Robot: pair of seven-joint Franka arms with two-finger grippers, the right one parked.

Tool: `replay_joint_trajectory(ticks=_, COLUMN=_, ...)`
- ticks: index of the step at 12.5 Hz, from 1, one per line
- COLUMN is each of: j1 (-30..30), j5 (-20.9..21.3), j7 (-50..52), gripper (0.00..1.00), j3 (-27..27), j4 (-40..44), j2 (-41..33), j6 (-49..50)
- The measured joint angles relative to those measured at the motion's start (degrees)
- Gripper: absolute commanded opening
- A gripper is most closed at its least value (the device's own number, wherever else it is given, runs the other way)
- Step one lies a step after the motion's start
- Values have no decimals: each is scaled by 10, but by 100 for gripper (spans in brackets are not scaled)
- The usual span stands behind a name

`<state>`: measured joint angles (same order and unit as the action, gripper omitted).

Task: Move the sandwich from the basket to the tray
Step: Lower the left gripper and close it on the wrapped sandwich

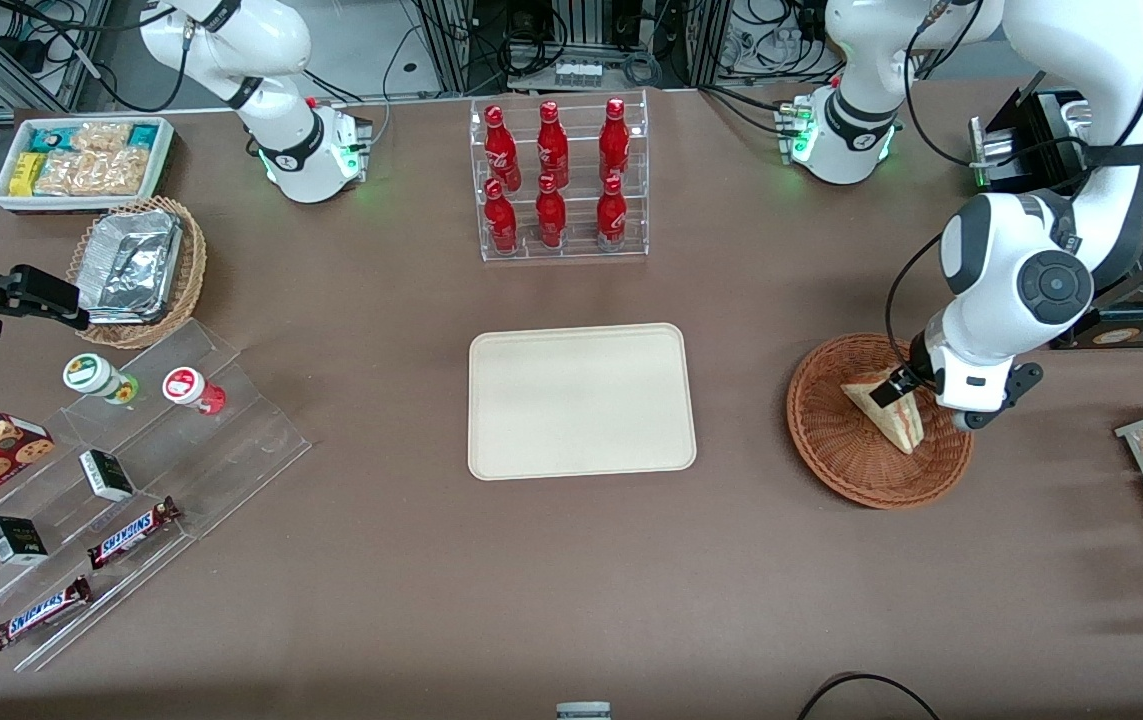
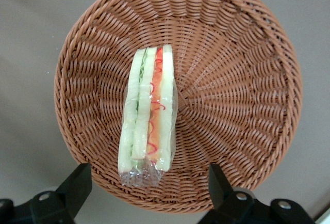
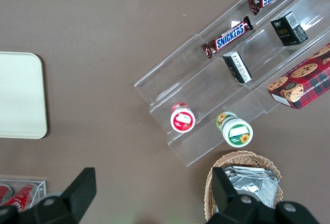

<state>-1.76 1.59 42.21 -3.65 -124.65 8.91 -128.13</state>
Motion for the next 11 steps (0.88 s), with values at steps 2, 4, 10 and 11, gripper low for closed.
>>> replay_joint_trajectory(ticks=2, j1=0, j5=0, j7=0, gripper=100, j3=0, j4=-7, j2=1, j6=-8)
replay_joint_trajectory(ticks=4, j1=1, j5=0, j7=1, gripper=100, j3=1, j4=-13, j2=7, j6=-27)
replay_joint_trajectory(ticks=10, j1=5, j5=0, j7=1, gripper=100, j3=3, j4=-16, j2=43, j6=-66)
replay_joint_trajectory(ticks=11, j1=5, j5=0, j7=1, gripper=98, j3=3, j4=-17, j2=47, j6=-73)
